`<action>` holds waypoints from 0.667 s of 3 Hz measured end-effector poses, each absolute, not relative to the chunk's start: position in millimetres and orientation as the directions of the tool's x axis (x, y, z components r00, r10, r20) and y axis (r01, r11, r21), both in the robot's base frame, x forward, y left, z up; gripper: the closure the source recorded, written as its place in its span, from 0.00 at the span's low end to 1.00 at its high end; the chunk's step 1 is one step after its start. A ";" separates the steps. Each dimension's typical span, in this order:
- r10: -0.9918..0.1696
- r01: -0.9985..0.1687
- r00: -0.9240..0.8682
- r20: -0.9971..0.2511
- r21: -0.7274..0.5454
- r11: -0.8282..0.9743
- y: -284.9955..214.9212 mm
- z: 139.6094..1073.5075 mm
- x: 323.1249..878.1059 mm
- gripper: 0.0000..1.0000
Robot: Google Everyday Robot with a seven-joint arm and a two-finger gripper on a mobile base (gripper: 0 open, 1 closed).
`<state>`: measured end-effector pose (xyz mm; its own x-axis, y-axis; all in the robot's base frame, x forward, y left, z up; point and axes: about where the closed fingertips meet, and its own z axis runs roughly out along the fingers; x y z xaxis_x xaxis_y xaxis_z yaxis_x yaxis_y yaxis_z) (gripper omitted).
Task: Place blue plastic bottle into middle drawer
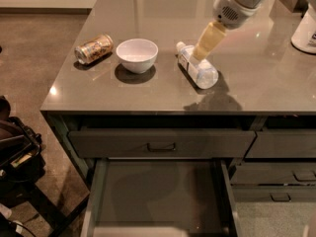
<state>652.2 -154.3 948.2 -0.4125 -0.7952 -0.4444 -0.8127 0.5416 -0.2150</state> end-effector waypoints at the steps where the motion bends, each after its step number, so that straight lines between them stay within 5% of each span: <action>1: -0.769 -0.828 -0.429 -0.473 -0.133 0.544 -133.0 921.1 665.3 0.00; 2: -0.745 -0.831 -0.457 -0.486 -0.066 0.552 -122.3 896.3 672.4 0.00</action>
Offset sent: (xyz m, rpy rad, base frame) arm 0.0279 0.0417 -0.0770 0.1722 0.1604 -0.0048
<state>672.4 -122.3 896.3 -0.4568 -0.7448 -0.4864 -0.8309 0.5525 -0.0656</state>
